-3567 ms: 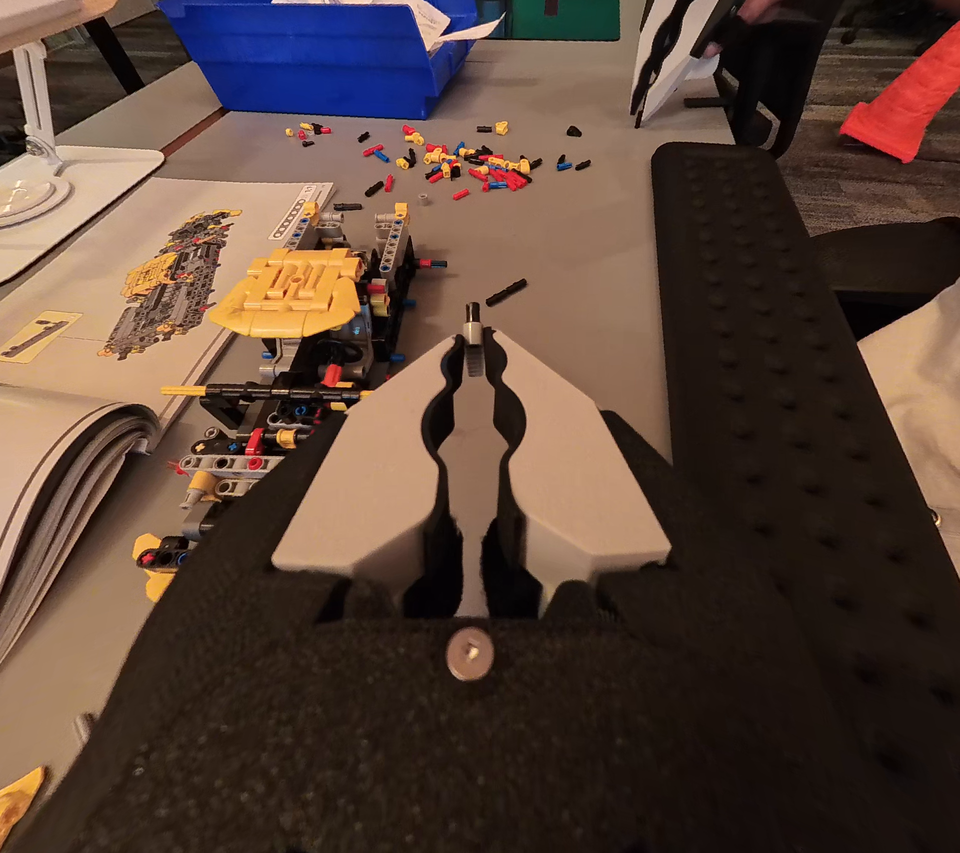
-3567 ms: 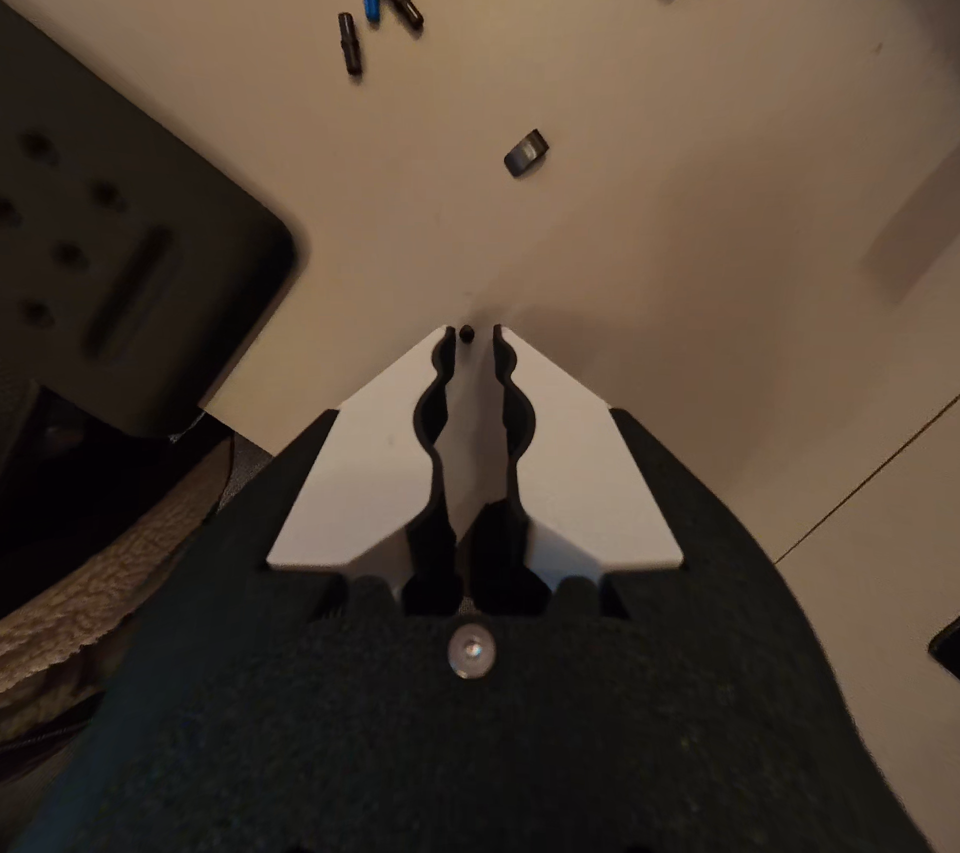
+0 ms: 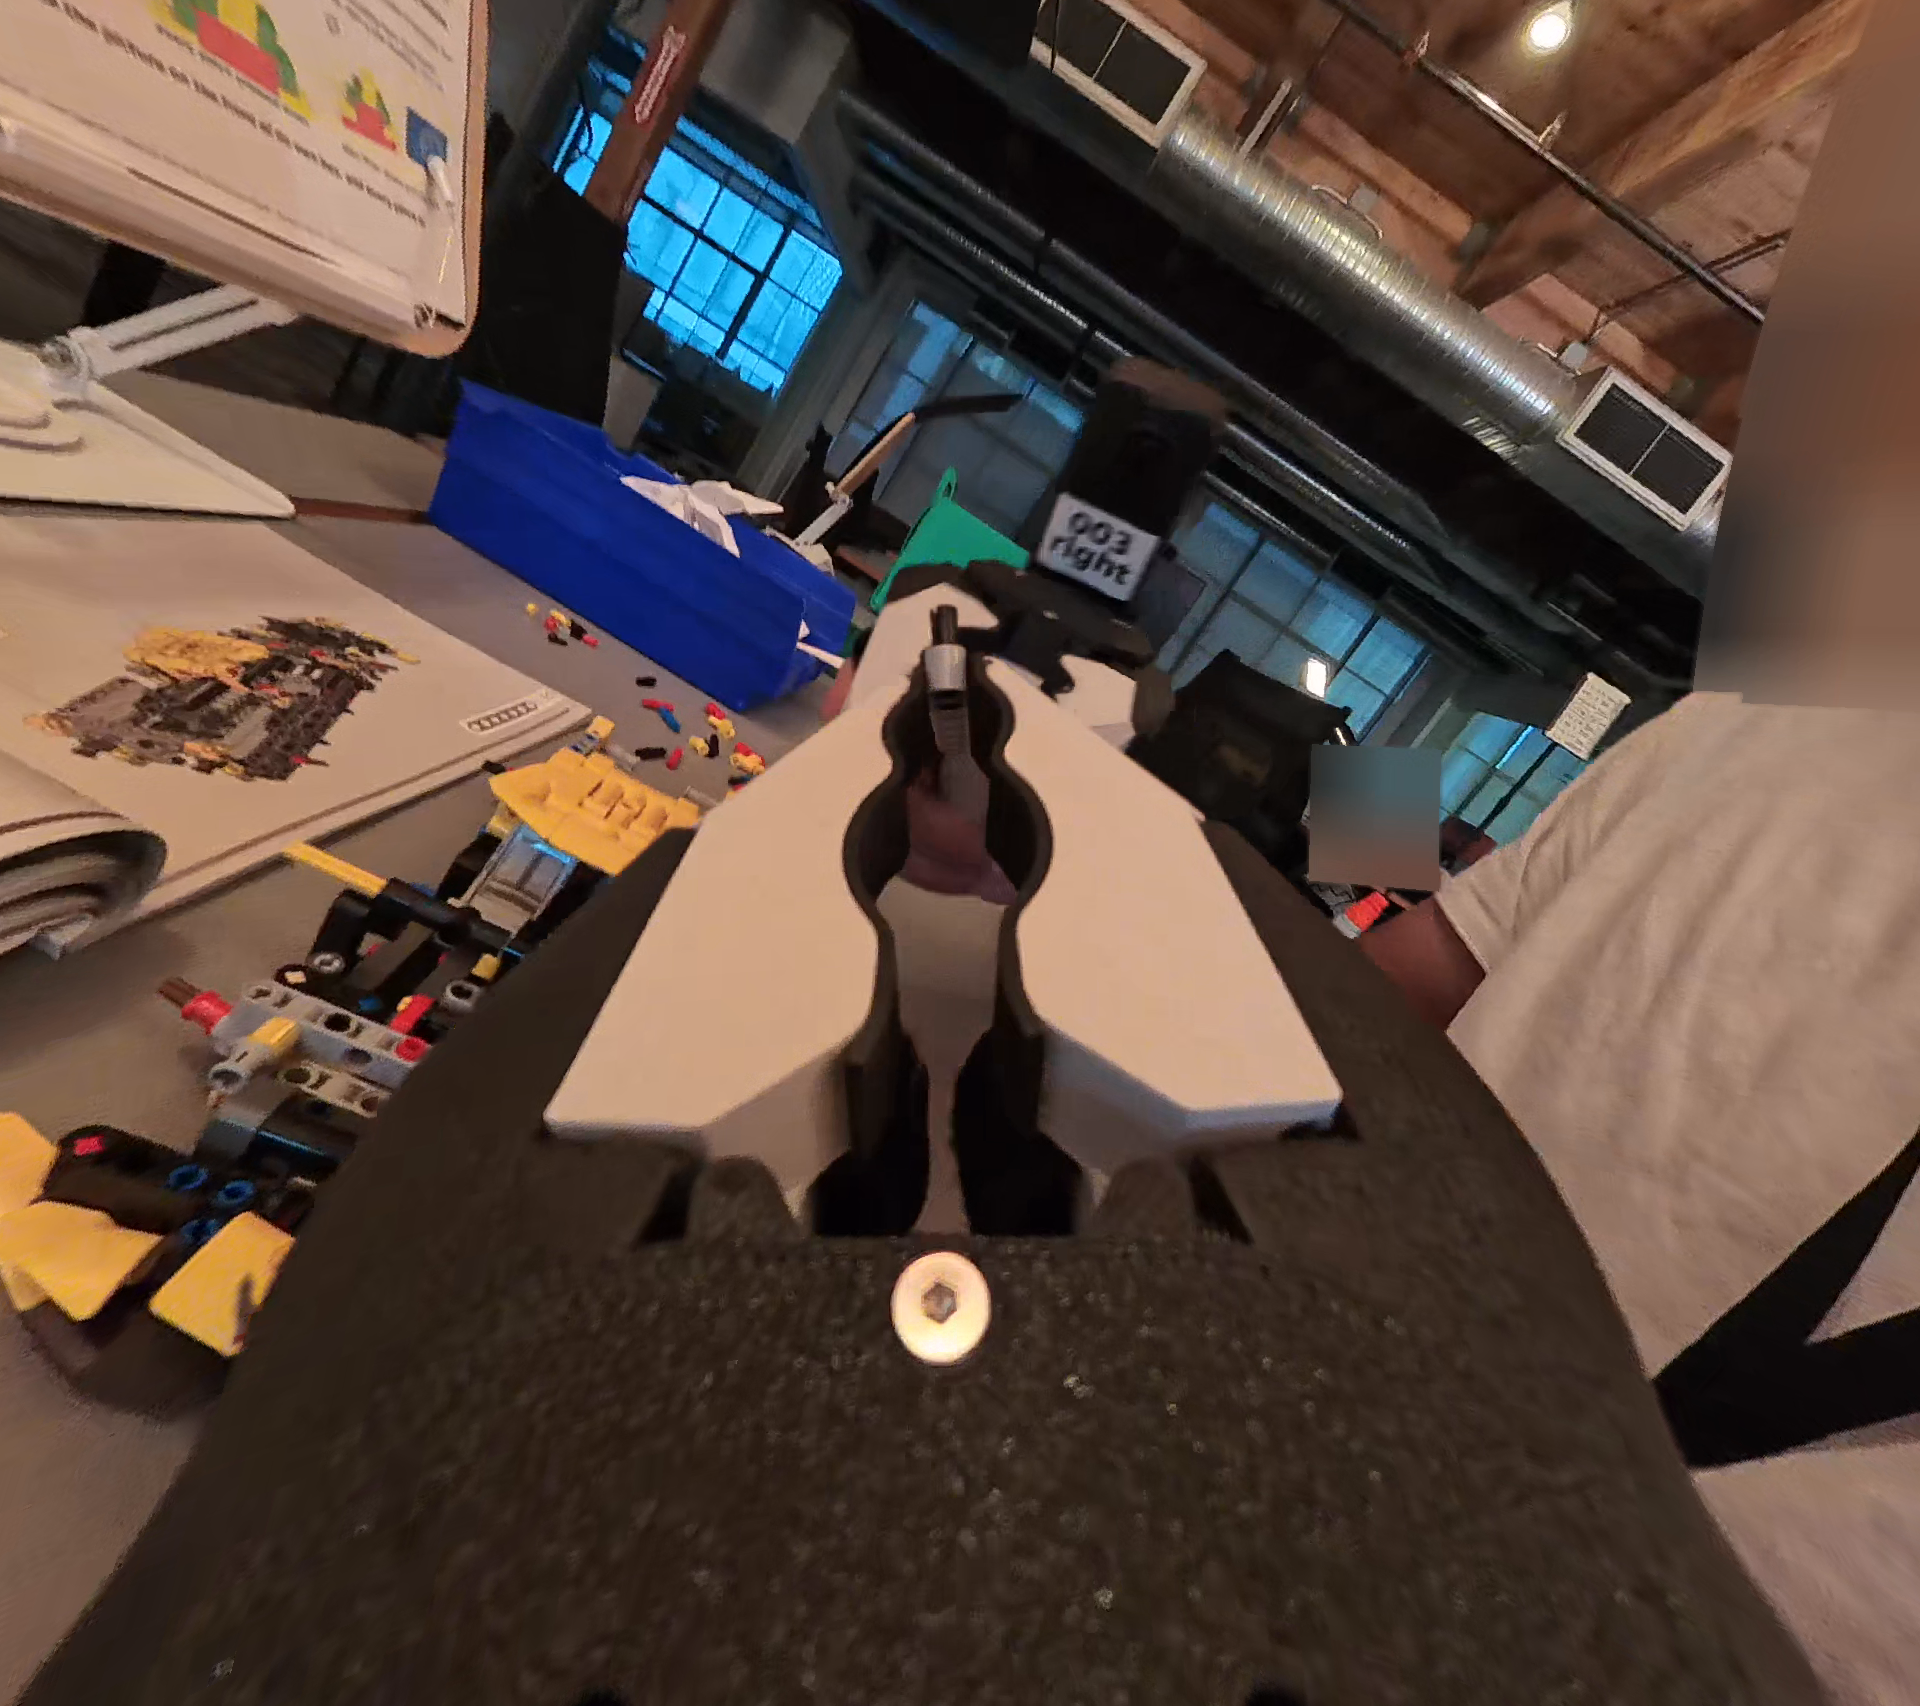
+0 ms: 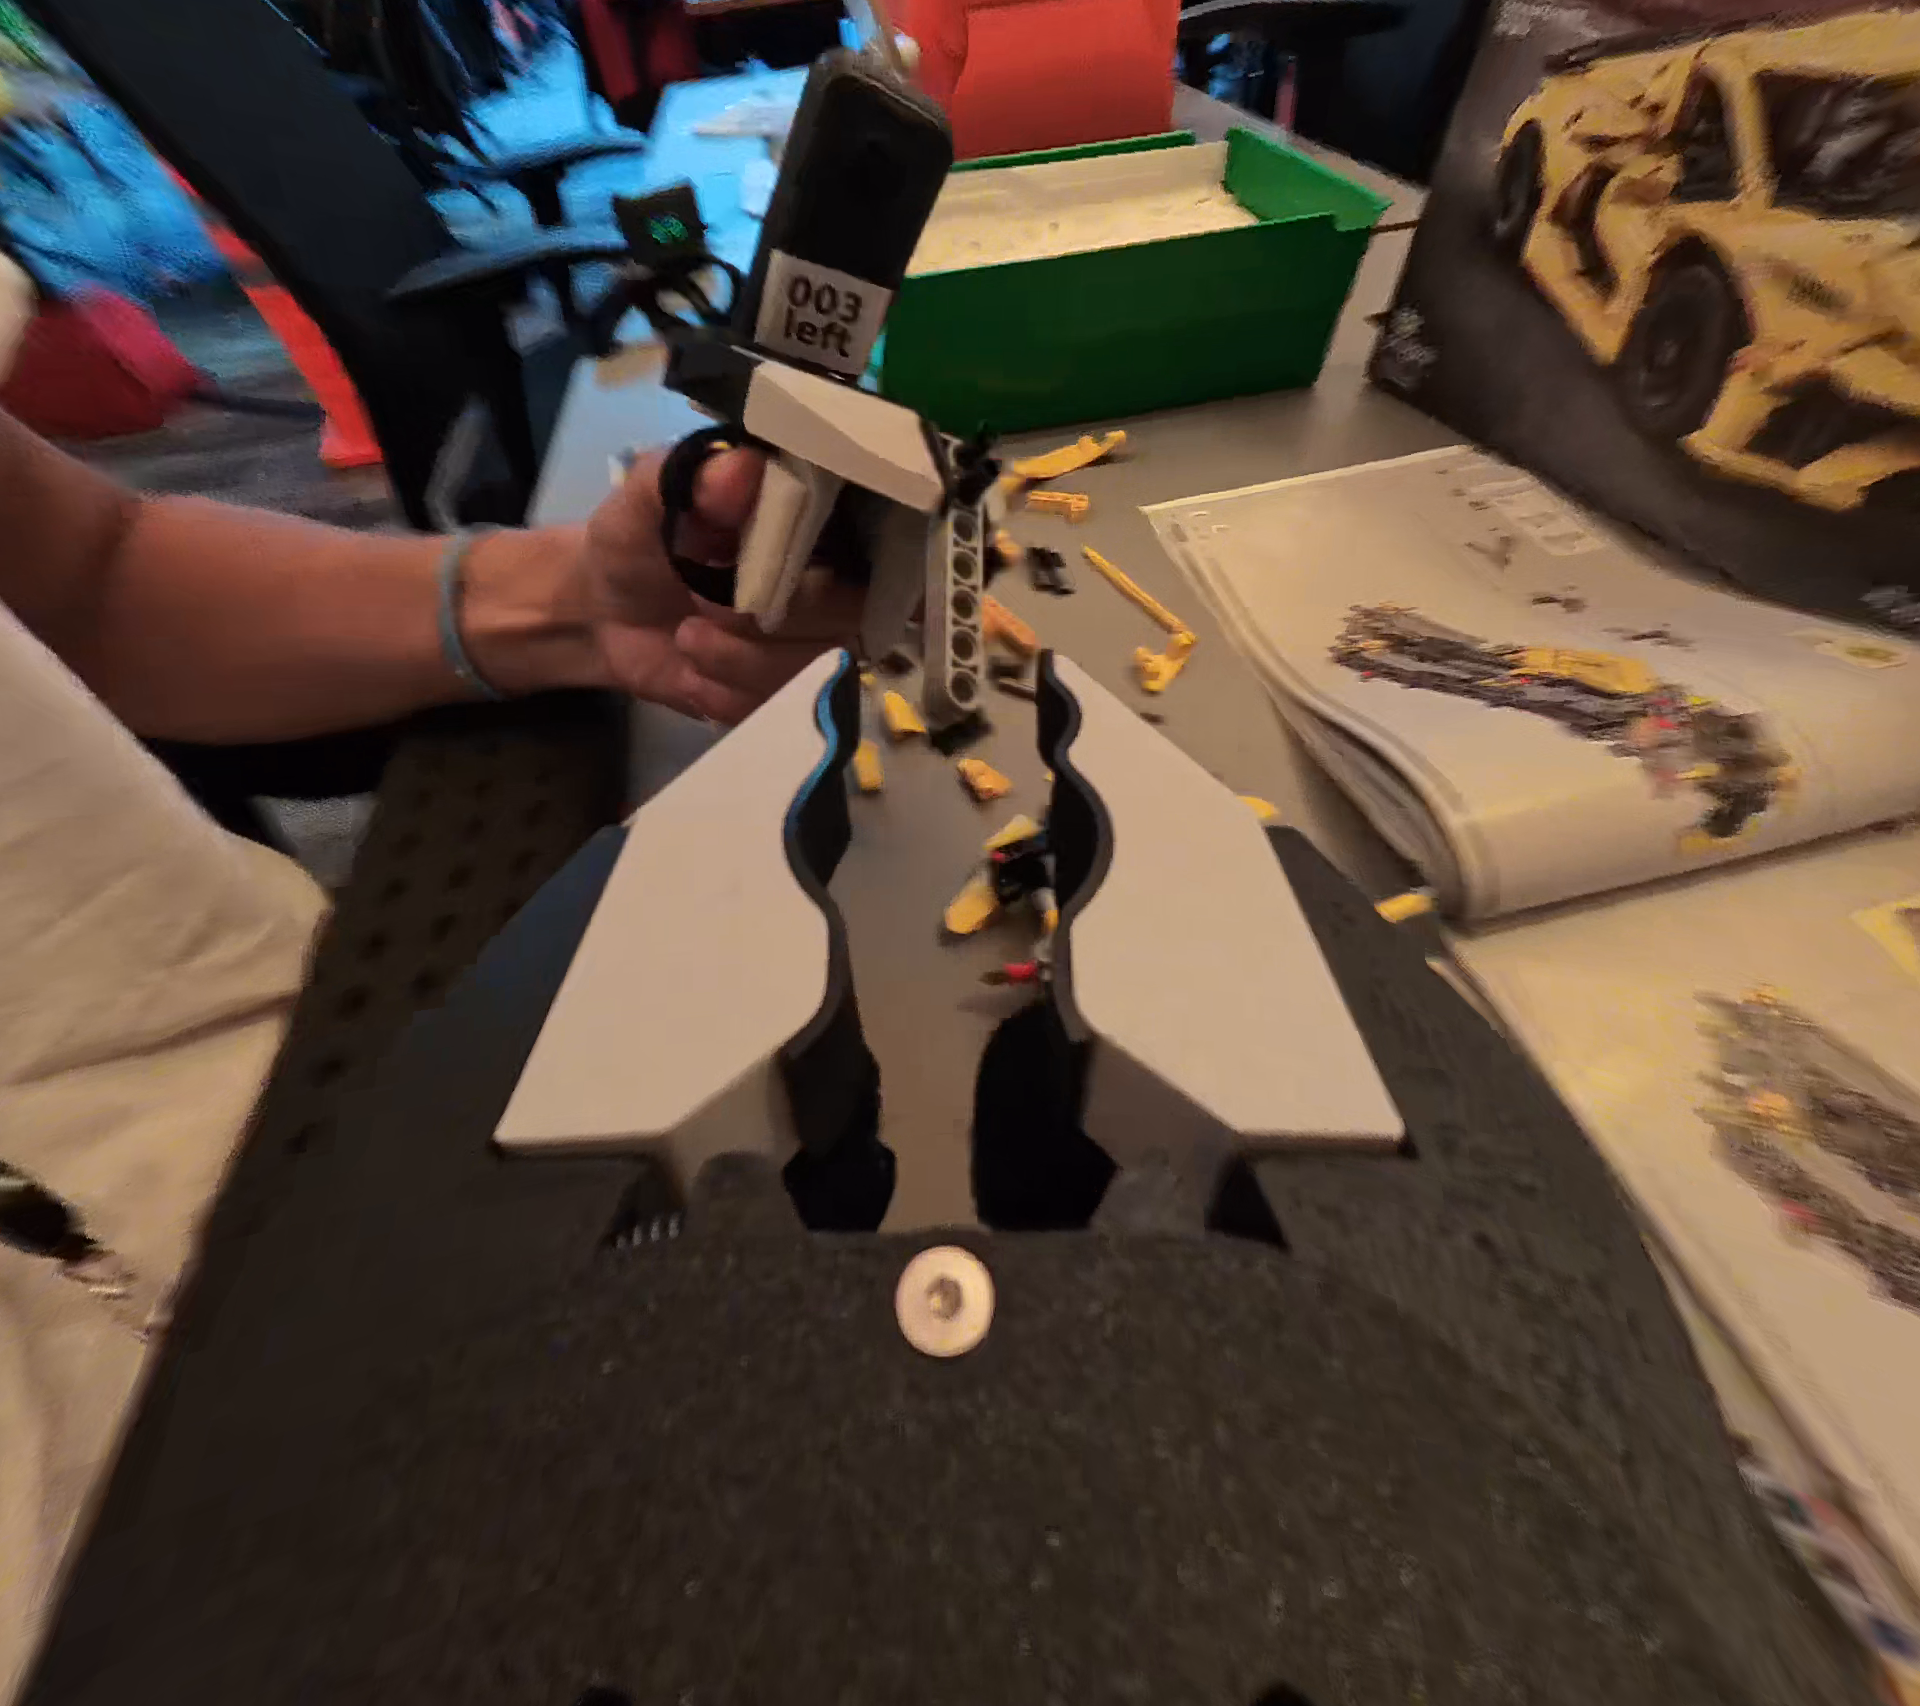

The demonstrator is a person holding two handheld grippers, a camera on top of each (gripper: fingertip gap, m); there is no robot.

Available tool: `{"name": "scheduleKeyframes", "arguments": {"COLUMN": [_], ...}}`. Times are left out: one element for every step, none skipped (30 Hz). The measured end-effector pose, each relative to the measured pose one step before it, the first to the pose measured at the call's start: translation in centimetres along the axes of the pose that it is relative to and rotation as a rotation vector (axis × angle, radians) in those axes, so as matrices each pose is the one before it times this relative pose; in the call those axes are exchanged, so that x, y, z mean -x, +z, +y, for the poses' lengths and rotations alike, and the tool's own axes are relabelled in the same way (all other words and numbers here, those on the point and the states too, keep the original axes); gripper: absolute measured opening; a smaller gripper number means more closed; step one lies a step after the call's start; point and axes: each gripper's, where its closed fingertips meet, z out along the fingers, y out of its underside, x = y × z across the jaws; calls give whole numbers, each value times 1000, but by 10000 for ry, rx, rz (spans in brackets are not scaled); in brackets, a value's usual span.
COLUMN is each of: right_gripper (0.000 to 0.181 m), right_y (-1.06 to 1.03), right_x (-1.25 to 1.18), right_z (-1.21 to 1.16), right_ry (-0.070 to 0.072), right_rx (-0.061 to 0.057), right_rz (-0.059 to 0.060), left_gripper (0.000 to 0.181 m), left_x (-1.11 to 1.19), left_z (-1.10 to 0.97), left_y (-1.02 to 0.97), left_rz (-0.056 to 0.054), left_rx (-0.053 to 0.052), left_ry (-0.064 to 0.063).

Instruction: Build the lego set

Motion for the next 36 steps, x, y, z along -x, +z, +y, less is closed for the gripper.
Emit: {"name": "scheduleKeyframes", "arguments": {"right_gripper": [31, 26, 15, 7, 7, 7, 7, 7, 6, 6, 6, 6, 6, 6, 7, 6, 6, 6, 6, 7, 7, 6, 7, 7, 6, 7, 6, 7, 6, 6, 6, 6, 6, 6, 6, 6], "right_y": [226, 23, -216, -312, -154, -69, -87, -74, -96, -154, -131, -148, -168, -98, -85, -127, -102, -64, -59, -23, 18, 18, -2, -15, -11, -24, -52, -26, -25, -67, -93, -60, -51, -25, 19, 68], "right_x": [162, 301, 456, 4, 245, 326, 167, 72, 13, -86, -124, -150, -219, -124, 19, -97, -232, -198, -118, 6, 77, 85, 37, 33, 78, 85, 17, 46, 150, 112, 94, 59, -26, -35, 33, 49], "right_z": [-262, -474, -613, -509, -176, -57, -54, 110, 66, -28, 63, 178, 75, 130, 81, -80, -1, 40, -105, -133, -70, -37, -7, -21, 6, 13, -42, 6, 75, -33, -65, 24, 59, 62, 93, 159], "right_ry": [899, 859, 631, 549, 530, 373, -54, -203, -20, 122, 182, 198, 129, 149, 228, 189, 105, 93, 83, 71, 27, -14, -74, -118, -77, -49, -148, -185, -139, -160, -128, -59, -70, -70, -12, 26], "right_rx": [-350, -633, -810, -729, -369, -156, -126, 7, 56, 9, 58, 133, 33, 30, -12, -119, -76, -11, -86, -97, -49, -24, -2, -15, 14, 40, -3, 34, 110, 54, 23, 82, 69, 47, 55, 100], "right_rz": [-588, -663, -683, -309, -420, -364, -85, 28, -24, -28, -39, -31, 53, 0, -112, -11, 84, 53, 24, -36, -53, -22, 32, 61, 17, -3, 93, 81, -6, 24, 35, 18, 68, 72, -2, -45], "left_gripper": [7, 7, 7, 6, 7, 7, 7, 6, 7, 7, 7, 7, 7, 7, 7, 7, 7, 7, 7, 7, 7, 7, 7, 7, 7, 7, 7, 7, 7, 7, 8, 9, 9, 10, 10, 10], "left_x": [-91, -112, -229, -316, -305, -311, -228, -120, -35, 70, 113, 160, 207, 114, -13, 91, 215, 190, 120, 7, -73, -80, -44, -37, -77, -68, -17, -46, -128, -102, -32, 0, 61, 54, -19, -53], "left_z": [-247, -51, 80, 9, 1, 24, 53, 71, 119, 129, 150, 209, 205, 159, 131, 116, 115, 128, 73, 18, -26, -13, 13, 8, 5, 23, 44, 28, 32, 118, 197, 230, 192, 100, 12, -6], "left_y": [-139, -46, 39, 97, 103, 69, 78, 47, 61, 70, 82, 59, 59, 49, 39, 63, 40, 13, 4, 8, -18, -6, -7, 6, 9, 21, 36, 21, 20, 67, 110, 116, 98, 77, 22, 33], "left_rz": [-13, 2, 54, 82, 68, 87, 39, -16, -39, -76, -75, -72, -104, -62, 11, -30, -73, -40, 2, 34, 43, 30, 17, 25, 51, 48, 11, 34, 82, 50, -5, -40, -82, -90, -43, -8], "left_rx": [-113, 9, 76, 8, -13, 12, 34, 40, 47, 53, 66, 117, 126, 83, 63, 62, 52, 51, 29, -6, -17, -10, 1, 0, -8, 9, 11, 6, 24, 72, 113, 125, 114, 64, 10, 4], "left_ry": [146, 175, 201, 195, 204, 174, 187, 200, 148, 83, 24, -23, -31, 9, -3, -65, -113, -149, -142, -74, -6, 20, 6, -18, -29, -22, -17, -24, -17, 12, 43, 65, 99, 116, 98, 60]}}
